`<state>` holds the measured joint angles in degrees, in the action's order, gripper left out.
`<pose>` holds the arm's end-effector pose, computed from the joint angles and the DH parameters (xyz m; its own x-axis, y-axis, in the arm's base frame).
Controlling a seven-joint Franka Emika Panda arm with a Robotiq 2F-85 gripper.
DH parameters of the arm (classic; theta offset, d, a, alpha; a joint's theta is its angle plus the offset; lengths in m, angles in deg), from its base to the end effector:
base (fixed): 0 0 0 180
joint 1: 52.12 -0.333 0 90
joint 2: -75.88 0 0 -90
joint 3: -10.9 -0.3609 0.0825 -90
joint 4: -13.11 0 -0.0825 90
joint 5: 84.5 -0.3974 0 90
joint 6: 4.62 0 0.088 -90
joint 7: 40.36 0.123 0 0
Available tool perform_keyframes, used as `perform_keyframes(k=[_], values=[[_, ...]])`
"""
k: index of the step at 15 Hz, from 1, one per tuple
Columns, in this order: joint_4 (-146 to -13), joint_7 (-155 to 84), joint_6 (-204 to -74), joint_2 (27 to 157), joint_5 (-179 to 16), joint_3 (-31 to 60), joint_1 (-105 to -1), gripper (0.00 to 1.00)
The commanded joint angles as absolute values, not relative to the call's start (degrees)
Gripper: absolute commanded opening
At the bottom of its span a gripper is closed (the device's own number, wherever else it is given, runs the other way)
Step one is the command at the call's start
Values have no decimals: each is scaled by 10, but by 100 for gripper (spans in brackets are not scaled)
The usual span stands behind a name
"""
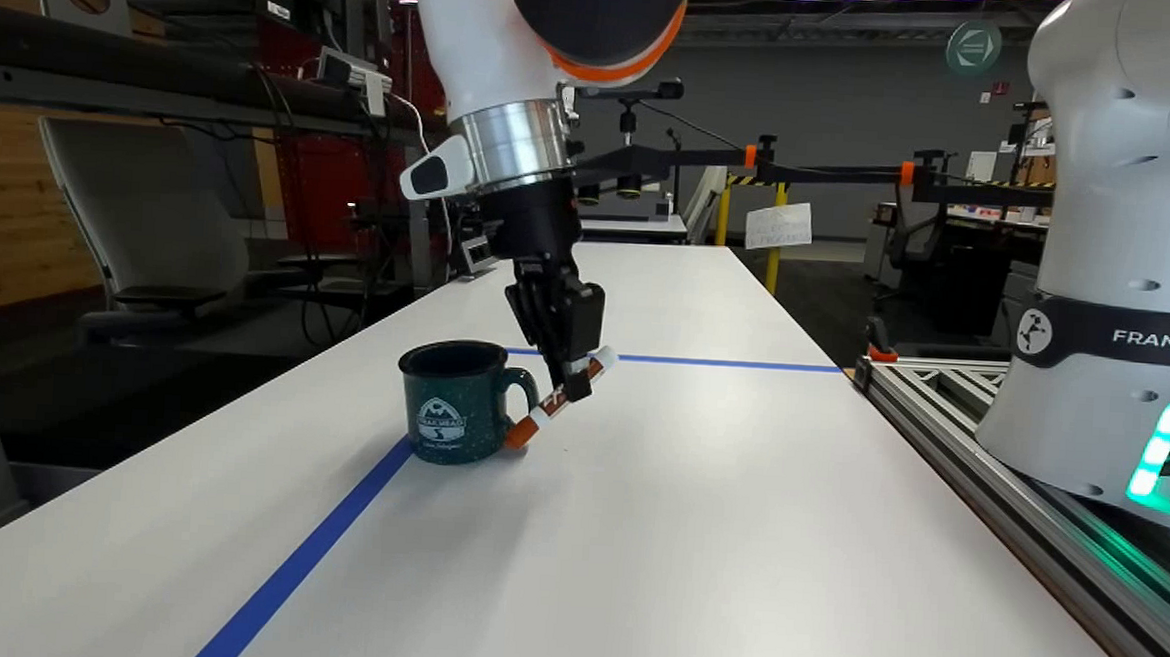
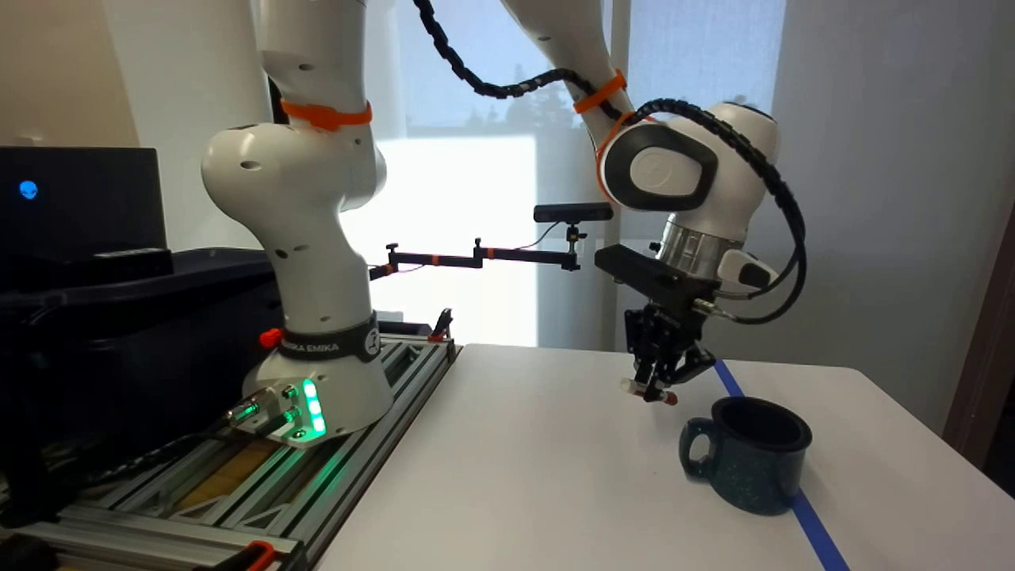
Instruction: Remove the marker from the mug cup
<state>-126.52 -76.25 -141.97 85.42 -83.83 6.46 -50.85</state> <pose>0.4759 0.0268 0.2381 0.7537 0.6371 -0.1615 0.6247 -0.7708 -0.1253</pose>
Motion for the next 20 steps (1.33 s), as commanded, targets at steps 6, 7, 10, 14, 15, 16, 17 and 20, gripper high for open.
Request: perform_keyframes(k=[6,7,10,14,15,16,17,20], values=[[-1314,-845,-1585,927,-871,55,-475,5],[-1317,-844,-1600,935,-864,54,-472,5],[-1329,-835,-1629,942,-837,59,-471,45],[-1347,-809,-1639,921,-803,65,-481,66],[-1349,-798,-1636,915,-792,69,-485,75],[-1353,-783,-1631,906,-782,72,-489,81],[-1354,-766,-1627,898,-771,76,-494,88],[-1358,-674,-1586,859,-724,101,-522,100]])
